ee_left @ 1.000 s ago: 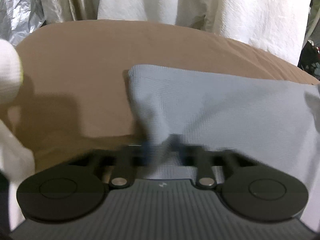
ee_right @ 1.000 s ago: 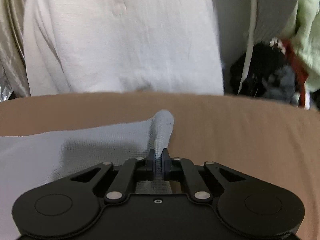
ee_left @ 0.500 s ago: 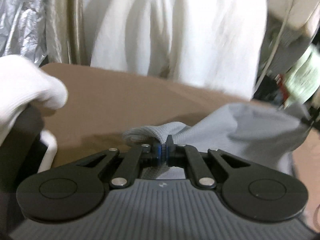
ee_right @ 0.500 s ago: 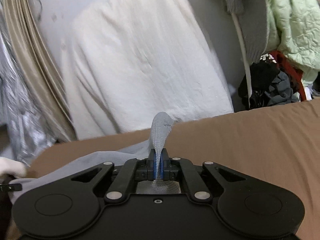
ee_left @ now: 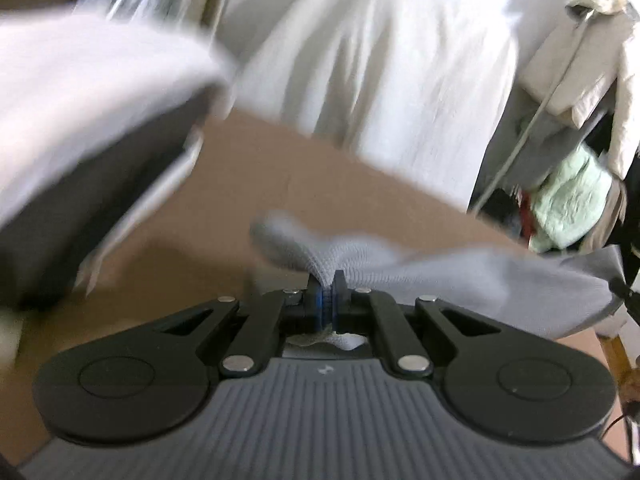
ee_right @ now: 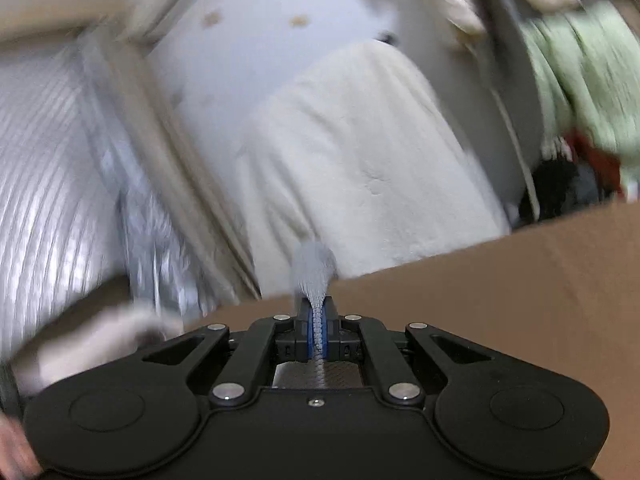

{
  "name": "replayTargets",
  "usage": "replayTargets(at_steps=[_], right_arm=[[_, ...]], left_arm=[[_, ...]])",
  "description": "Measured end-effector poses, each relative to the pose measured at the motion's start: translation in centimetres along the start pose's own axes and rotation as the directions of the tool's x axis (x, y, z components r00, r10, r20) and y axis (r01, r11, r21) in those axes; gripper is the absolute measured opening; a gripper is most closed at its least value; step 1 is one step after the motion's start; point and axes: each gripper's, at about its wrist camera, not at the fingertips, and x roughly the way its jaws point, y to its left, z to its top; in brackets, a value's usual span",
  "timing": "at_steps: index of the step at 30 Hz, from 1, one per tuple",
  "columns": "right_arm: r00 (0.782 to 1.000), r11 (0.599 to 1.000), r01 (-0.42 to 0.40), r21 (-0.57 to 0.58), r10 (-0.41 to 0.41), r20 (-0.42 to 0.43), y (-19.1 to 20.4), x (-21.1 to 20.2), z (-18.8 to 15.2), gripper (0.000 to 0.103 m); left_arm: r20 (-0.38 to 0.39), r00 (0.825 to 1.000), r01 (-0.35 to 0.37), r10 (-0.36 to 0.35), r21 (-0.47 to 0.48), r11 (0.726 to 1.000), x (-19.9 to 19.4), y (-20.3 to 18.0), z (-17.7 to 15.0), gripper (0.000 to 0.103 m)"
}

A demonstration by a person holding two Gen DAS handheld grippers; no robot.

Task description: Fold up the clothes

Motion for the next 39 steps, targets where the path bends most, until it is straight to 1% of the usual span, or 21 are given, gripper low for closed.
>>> replayTargets(at_steps=[2,6,8,10,11,14,16,17,18,20,22,24,26,28,30,31,32,33,34,36,39], right_arm=[[0.991,0.996,0.069,-0.054,-0.074,-0.114,-0.9,-1.0,-3.5,0.007],[0.947,0.987,0.162,0.002,-0.155,-0.282,-4.1,-1.6,-11.1,0.008],[0.937,0.985,0.174,0.009,-0.163,-0.309,-4.5,-2.2,-12.4,0.009],[0.935,0.985,0.174,-0.004,-0.167,-0.313,-4.1,-2.5,-11.8,0.013],[0.937,0.985,0.173,-0.013,-0.168,-0.307,-3.9,-2.5,-11.0,0.013],[0.947,0.987,0.159,-0.027,-0.16,-0.277,-2.8,-2.8,-8.9,0.016],[0.949,0.989,0.149,-0.008,-0.146,-0.281,-2.1,-2.8,-8.1,0.031],[0.949,0.989,0.146,0.0,-0.14,-0.283,-1.7,-3.1,-8.2,0.041],[0.948,0.99,0.143,0.005,-0.136,-0.288,-1.5,-3.2,-8.2,0.047],[0.943,0.99,0.142,0.01,-0.132,-0.306,-1.1,-3.0,-8.1,0.048],[0.935,0.99,0.142,0.008,-0.132,-0.329,-0.8,-2.5,-8.1,0.048],[0.93,0.989,0.15,-0.005,-0.143,-0.34,-0.8,-2.0,-8.1,0.057],[0.921,0.984,0.178,-0.021,-0.174,-0.348,-1.0,-1.5,-8.1,0.063],[0.909,0.975,0.217,-0.038,-0.216,-0.355,-1.4,-0.6,-8.3,0.063],[0.906,0.976,0.217,-0.02,-0.209,-0.368,-2.0,0.2,-8.8,0.06],[0.905,0.979,0.202,-0.018,-0.194,-0.379,-2.2,0.6,-9.2,0.055],[0.902,0.979,0.199,-0.033,-0.196,-0.384,-2.1,0.9,-9.6,0.039],[0.899,0.978,0.2,-0.051,-0.204,-0.388,-2.0,1.1,-10.0,0.019],[0.896,0.977,0.2,-0.07,-0.212,-0.391,-1.8,1.4,-10.3,0.015],[0.916,0.981,0.185,-0.056,-0.193,-0.35,-1.6,0.7,-10.2,0.01],[0.95,0.987,0.158,-0.005,-0.154,-0.273,-1.3,-1.0,-9.2,0.009]], left_arm=[[-0.044,0.998,-0.038,0.039,0.014,0.999,-0.6,0.0,-1.8,0.005],[-0.13,0.984,-0.113,0.118,0.046,0.993,-1.9,0.1,-5.3,0.007],[-0.172,0.972,-0.149,0.158,0.064,0.987,-2.6,0.1,-7.0,0.01],[-0.212,0.957,-0.184,0.198,0.084,0.979,-3.2,0.2,-8.8,0.012],[-0.215,0.954,-0.195,0.211,0.092,0.976,-3.5,0.1,-9.0,0.016],[-0.252,0.947,-0.186,0.199,0.075,0.98,-3.6,0.9,-9.7,0.021],[-0.237,0.956,-0.172,0.176,0.037,0.984,-4.4,1.5,-9.6,0.035],[-0.208,0.964,-0.163,0.165,0.024,0.986,-4.7,1.7,-9.2,0.048],[-0.175,0.972,-0.154,0.154,0.014,0.988,-5.0,1.8,-8.7,0.055],[-0.109,0.985,-0.135,0.133,-0.006,0.991,-5.6,2.0,-7.7,0.062],[-0.102,0.987,-0.126,0.124,-0.012,0.992,-4.3,2.3,-7.3,0.068],[-0.104,0.988,-0.119,0.116,-0.016,0.993,-2.7,2.5,-7.0,0.07],[-0.105,0.988,-0.112,0.109,-0.021,0.994,-1.1,2.7,-6.7,0.07],[-0.115,0.988,-0.107,0.104,-0.027,0.994,0.6,2.9,-6.6,0.07],[-0.117,0.988,-0.102,0.1,-0.015,0.995,2.3,2.4,-6.7,0.063],[-0.12,0.988,-0.1,0.102,0.02,0.995,3.1,1.7,-6.9,0.056],[-0.124,0.987,-0.099,0.107,0.067,0.993,3.8,0.9,-7.0,0.035],[-0.117,0.985,-0.111,0.124,0.106,0.988,4.1,0.4,-7.2,0.021],[-0.105,0.984,-0.13,0.145,0.142,0.981,4.2,-0.2,-7.4,0.019],[-0.079,0.979,-0.167,0.187,0.213,0.963,4.5,-1.2,-7.8,0.009],[-0.039,0.983,-0.167,0.178,0.194,0.967,2.6,-0.9,-7.5,0.007]])
